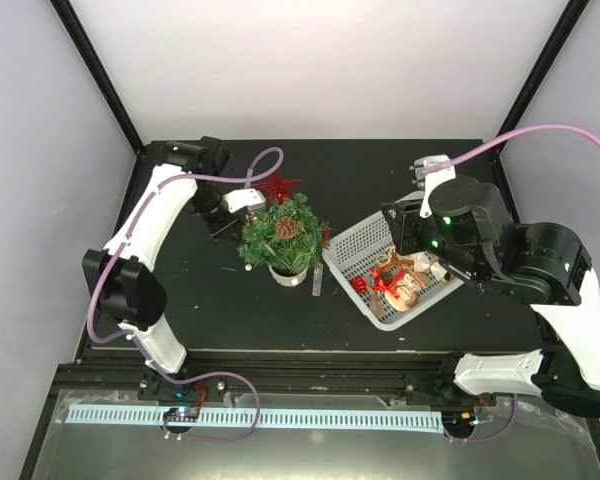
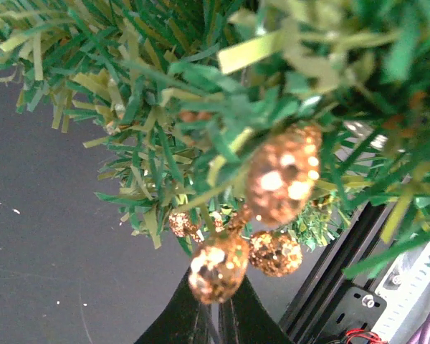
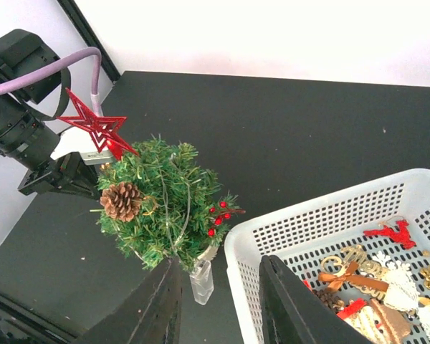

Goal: Decorate the small christmas tree

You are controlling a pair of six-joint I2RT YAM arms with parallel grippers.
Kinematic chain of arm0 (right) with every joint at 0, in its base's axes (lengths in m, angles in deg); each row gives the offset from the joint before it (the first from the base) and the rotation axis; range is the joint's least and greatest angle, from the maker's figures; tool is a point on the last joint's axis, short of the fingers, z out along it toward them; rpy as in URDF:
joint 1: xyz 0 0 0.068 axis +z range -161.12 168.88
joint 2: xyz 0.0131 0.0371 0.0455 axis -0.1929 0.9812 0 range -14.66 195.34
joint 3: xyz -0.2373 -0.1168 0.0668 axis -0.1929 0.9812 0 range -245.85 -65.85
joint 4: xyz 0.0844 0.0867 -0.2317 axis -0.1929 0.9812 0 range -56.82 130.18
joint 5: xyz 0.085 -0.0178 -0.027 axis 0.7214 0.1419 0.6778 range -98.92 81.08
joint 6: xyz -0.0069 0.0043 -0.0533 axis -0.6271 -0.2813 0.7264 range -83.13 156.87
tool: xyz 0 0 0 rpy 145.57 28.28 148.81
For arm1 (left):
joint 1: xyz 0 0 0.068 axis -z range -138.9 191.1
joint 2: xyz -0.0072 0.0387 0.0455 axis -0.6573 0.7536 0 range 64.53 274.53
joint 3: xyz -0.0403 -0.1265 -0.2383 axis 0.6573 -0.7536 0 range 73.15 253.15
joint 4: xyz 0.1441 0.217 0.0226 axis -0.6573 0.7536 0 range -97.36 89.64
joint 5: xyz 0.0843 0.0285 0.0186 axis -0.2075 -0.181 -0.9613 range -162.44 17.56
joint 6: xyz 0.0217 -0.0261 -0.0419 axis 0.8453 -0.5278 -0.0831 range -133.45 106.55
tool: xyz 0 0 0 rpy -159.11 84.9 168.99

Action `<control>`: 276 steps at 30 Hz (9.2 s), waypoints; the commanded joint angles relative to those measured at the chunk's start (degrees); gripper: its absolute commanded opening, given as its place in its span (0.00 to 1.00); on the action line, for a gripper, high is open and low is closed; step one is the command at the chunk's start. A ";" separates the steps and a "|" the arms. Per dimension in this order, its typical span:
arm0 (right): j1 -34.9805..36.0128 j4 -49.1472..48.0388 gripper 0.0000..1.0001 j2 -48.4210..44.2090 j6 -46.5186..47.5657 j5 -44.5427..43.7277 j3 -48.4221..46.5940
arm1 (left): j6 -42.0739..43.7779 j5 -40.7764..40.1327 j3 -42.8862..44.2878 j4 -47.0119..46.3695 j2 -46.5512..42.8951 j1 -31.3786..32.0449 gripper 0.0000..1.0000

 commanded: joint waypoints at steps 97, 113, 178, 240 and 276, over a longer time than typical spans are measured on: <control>-0.26 -0.47 0.36 -9.67 -10.24 -3.11 9.38 | -5.19 4.96 8.72 0.92 2.66 -0.61 0.44; -0.32 0.29 0.42 -8.06 -8.50 -3.81 9.23 | -3.79 1.87 6.94 0.92 -0.91 -4.20 0.49; -0.34 1.67 0.45 -9.90 -12.53 -4.07 12.97 | 4.61 13.91 -27.26 -11.28 -9.48 -11.15 0.11; -1.26 -0.57 0.55 -7.52 -7.53 -4.32 13.47 | -0.35 10.90 -21.72 -13.93 -10.08 -8.83 0.51; -27.63 -9.75 0.54 17.59 7.19 36.43 27.63 | -3.48 14.08 -22.42 -17.27 -17.31 -21.46 0.99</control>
